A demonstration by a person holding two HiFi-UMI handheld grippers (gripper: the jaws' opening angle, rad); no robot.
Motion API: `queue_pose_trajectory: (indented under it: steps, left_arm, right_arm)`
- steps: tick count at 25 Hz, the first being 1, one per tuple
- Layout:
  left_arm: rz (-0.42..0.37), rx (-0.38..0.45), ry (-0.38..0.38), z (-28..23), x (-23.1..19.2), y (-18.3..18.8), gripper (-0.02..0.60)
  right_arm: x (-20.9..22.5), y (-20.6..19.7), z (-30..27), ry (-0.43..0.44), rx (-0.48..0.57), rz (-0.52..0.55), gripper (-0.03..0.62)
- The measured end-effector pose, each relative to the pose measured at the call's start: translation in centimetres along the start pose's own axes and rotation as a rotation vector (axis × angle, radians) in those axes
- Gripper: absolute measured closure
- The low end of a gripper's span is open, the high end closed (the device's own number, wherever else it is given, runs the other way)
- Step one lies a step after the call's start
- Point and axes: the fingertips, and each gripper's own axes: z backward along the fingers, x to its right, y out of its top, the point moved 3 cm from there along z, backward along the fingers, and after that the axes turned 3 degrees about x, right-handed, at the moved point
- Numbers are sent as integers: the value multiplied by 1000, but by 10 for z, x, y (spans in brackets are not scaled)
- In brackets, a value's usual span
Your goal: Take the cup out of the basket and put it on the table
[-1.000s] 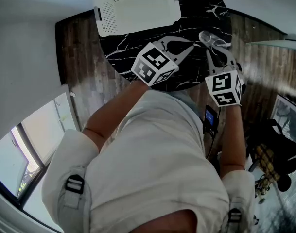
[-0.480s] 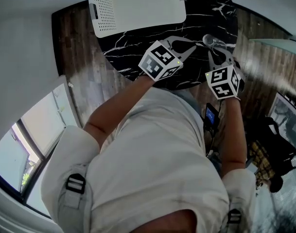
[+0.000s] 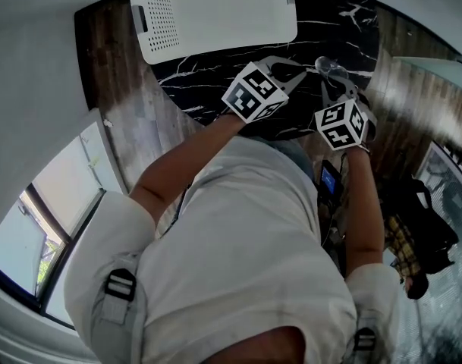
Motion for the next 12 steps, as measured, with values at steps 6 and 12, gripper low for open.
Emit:
queue_pose_trajectory:
  steps: [6,12]
  left_arm:
    - [30,-9,-3,-10,-11,-8,575]
    - [46,-13,-3,-15,-14,-15,575]
  right_arm:
    - [0,-5,-19,20,-44,28,568]
    - [-2,-10,-30,43,-74,38,568]
